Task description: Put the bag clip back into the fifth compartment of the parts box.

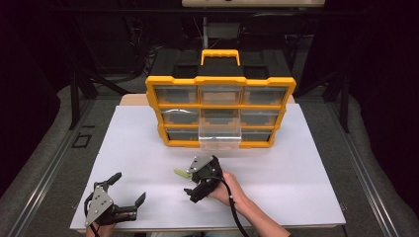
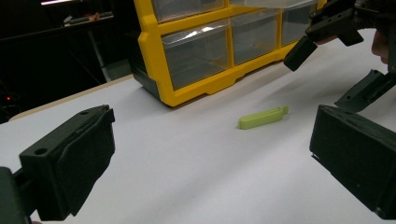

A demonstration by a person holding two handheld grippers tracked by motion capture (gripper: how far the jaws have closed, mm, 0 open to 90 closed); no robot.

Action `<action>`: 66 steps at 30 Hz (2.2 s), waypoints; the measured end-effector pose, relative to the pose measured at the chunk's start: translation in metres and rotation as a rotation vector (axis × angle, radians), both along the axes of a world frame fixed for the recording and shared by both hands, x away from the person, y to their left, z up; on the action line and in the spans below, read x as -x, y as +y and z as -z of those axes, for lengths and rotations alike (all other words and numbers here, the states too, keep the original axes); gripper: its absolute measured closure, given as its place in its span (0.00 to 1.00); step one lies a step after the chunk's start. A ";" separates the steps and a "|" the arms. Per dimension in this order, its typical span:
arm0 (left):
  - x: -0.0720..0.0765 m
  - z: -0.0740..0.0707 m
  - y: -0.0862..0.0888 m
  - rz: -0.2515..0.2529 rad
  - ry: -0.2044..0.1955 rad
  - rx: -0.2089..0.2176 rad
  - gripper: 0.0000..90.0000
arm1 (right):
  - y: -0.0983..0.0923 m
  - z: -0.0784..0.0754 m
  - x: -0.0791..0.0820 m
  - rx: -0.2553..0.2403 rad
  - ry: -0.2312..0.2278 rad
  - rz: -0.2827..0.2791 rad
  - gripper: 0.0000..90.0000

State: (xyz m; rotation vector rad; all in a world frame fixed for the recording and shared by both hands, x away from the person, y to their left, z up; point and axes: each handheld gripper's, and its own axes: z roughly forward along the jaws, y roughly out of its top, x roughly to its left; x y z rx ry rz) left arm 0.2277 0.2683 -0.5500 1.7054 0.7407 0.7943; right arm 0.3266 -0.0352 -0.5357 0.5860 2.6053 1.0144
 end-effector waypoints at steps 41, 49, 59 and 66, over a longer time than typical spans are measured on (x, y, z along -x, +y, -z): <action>0.000 0.000 0.000 0.006 0.005 -0.007 0.00 | 0.050 -0.002 -0.040 0.256 0.164 -0.059 0.78; 0.000 0.000 0.000 0.007 0.005 -0.007 0.00 | 0.050 -0.001 -0.046 0.264 0.190 -0.045 0.83; 0.000 0.000 0.000 0.007 0.006 -0.007 0.00 | 0.052 0.000 -0.046 0.267 0.221 -0.025 0.88; 0.000 0.000 0.001 0.007 0.007 -0.006 0.00 | 0.047 -0.008 -0.043 0.240 0.209 -0.022 0.88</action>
